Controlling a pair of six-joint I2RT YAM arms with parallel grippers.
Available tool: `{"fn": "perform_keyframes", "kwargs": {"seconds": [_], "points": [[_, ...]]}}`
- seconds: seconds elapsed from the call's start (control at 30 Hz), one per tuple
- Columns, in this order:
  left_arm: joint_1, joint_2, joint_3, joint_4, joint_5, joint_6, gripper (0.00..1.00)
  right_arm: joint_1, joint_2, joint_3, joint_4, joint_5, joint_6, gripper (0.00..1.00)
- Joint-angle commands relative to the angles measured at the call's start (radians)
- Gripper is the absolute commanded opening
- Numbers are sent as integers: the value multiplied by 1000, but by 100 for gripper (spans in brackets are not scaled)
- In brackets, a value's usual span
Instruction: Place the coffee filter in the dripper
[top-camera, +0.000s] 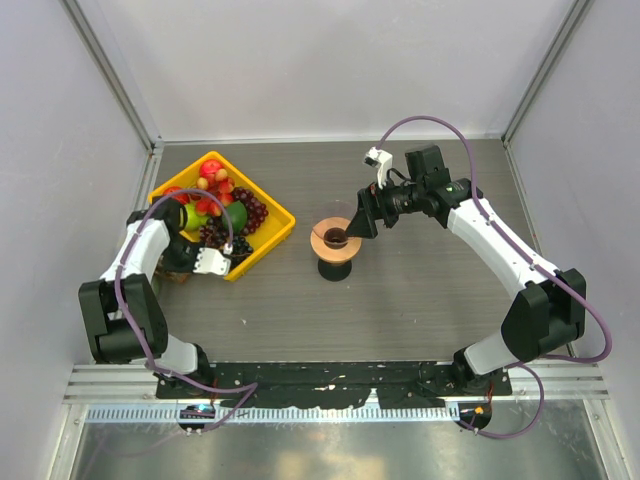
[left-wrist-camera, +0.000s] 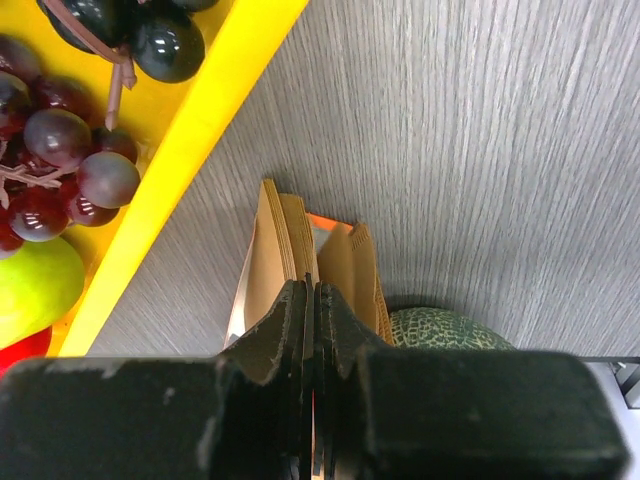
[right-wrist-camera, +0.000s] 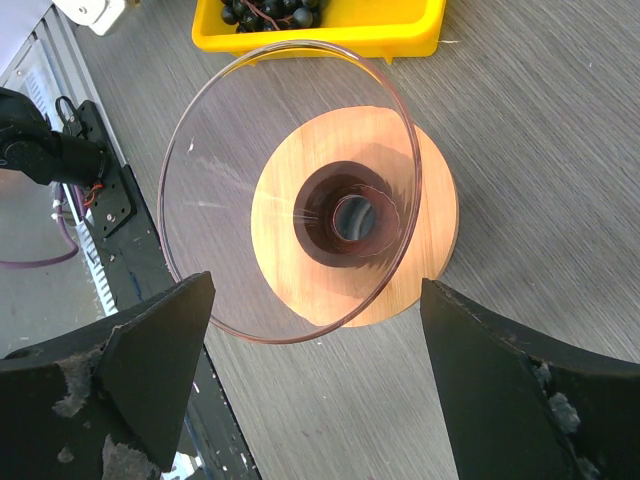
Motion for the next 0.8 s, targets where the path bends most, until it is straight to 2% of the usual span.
{"fn": "perform_keyframes", "kwargs": {"seconds": [0.0,0.37,0.57,0.63,0.67,0.7,0.77], "points": [[-8,-36,32,-8,69,-3,0,3,-21,25,31,-21,4,91],[-44,-69,46,-74,139,-20,0,3,-21,22,31,-18,2,91],[-44,-48,78,-170,117,-15,0,3,-13,25,31,-23,2,91],[-44,-34,70,-166,78,-29,32,3,-15,24,31,-23,2,91],[-44,-30,64,-161,58,-32,43,3,-16,24,31,-23,2,91],[-39,-31,63,-157,48,-31,50,3,-16,25,31,-23,2,91],[-32,-33,58,-155,41,-20,54,3,-16,24,31,-23,2,91]]}}
